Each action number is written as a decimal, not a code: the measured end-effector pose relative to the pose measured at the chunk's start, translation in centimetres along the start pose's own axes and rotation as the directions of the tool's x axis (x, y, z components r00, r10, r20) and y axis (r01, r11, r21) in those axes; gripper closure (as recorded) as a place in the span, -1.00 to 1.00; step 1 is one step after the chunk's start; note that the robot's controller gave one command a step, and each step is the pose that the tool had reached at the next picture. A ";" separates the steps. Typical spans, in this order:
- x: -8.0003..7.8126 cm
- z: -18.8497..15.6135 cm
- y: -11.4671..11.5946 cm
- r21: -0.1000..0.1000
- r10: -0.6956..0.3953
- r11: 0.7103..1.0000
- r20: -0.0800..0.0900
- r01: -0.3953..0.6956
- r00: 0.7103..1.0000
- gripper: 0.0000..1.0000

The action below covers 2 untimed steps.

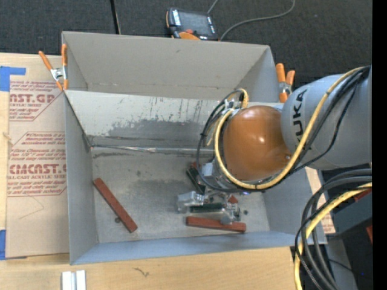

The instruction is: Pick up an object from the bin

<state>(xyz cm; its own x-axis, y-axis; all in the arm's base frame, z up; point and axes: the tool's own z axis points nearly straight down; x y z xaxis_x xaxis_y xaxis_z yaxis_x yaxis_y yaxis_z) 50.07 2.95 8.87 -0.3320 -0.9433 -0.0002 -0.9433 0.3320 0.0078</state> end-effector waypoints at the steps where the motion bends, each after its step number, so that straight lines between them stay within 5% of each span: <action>1: 0.6 -0.1 -7.2 0.013 0.067 0.998 0.003 -0.067 0.998 -1.00; 2: 1.0 1.6 -10.0 0.013 -0.093 0.996 0.003 0.093 0.996 -1.00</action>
Offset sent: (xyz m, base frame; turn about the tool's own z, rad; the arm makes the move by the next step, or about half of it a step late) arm 0.0634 -0.0286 0.0010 0.0613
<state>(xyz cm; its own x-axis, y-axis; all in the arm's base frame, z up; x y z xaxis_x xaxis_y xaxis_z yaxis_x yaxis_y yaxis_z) 59.15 -1.35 7.16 -0.2427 -0.9701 -0.0042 -0.9701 0.2427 -0.0049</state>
